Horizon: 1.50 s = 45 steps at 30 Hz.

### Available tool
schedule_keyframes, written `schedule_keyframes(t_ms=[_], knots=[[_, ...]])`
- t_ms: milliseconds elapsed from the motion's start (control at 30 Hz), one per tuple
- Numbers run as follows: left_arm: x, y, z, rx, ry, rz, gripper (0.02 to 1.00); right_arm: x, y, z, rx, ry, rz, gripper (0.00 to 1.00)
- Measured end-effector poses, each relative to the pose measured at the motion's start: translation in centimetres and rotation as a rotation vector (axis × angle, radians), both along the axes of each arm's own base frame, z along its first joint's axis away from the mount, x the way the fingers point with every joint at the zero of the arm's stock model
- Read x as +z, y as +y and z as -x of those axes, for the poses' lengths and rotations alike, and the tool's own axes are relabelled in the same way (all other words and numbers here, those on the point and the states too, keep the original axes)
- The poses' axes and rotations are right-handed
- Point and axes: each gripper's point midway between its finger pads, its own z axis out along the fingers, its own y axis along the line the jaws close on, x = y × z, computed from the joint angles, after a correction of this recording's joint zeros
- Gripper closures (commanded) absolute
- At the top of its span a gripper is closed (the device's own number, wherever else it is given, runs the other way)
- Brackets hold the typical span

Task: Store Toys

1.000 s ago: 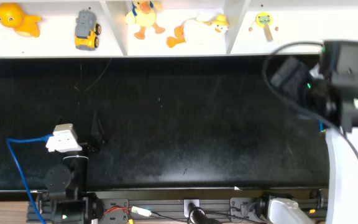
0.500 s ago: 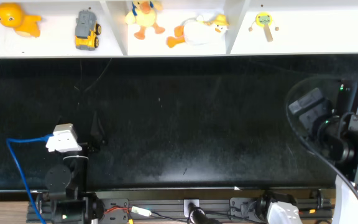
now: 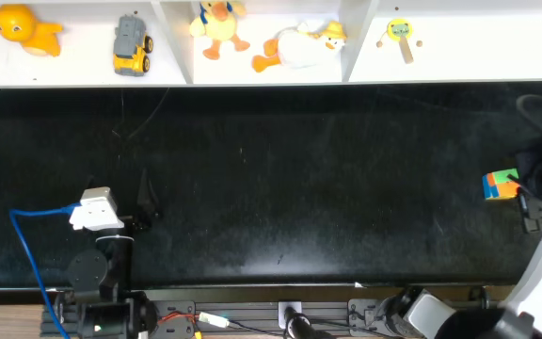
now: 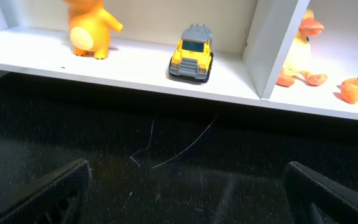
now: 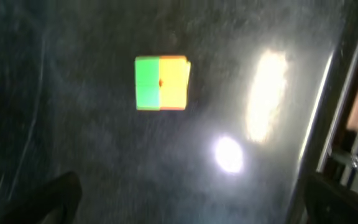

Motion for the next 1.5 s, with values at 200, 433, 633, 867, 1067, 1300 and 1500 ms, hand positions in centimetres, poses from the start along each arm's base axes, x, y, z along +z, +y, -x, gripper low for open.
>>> schedule_keyframes(t_ms=[200, 433, 633, 867, 1067, 1300, 1500], knots=[[0.0, 0.0, 0.0, 0.000, 0.000, 0.000, 0.020, -2.9, -2.4, 0.3, -0.031, 0.021, -0.013, 0.003], [0.0, 0.0, 0.0, 0.000, 0.000, 0.000, 0.020, -7.1, -3.5, -0.6, -0.003, 0.072, -0.047, 0.003], [0.0, 0.0, 0.0, 0.000, 0.000, 0.000, 0.020, -8.9, -4.2, -1.3, 0.024, 0.090, -0.056, 0.003], [0.0, 0.0, 0.0, 0.000, 0.000, 0.000, 0.020, -11.1, -5.0, -2.3, 0.032, 0.097, -0.066, 0.001], [0.0, 0.0, 0.0, 0.000, 0.000, 0.000, 0.020, -11.7, -5.4, -3.2, 0.034, 0.074, -0.067, 0.001], [0.0, 0.0, 0.0, 0.000, 0.000, 0.000, 0.020, -12.4, -4.9, -4.3, 0.064, 0.068, -0.066, 0.003], [0.0, 0.0, 0.0, 0.000, 0.000, 0.000, 0.020, -13.7, -4.0, -5.4, 0.103, 0.084, -0.080, 0.009]])
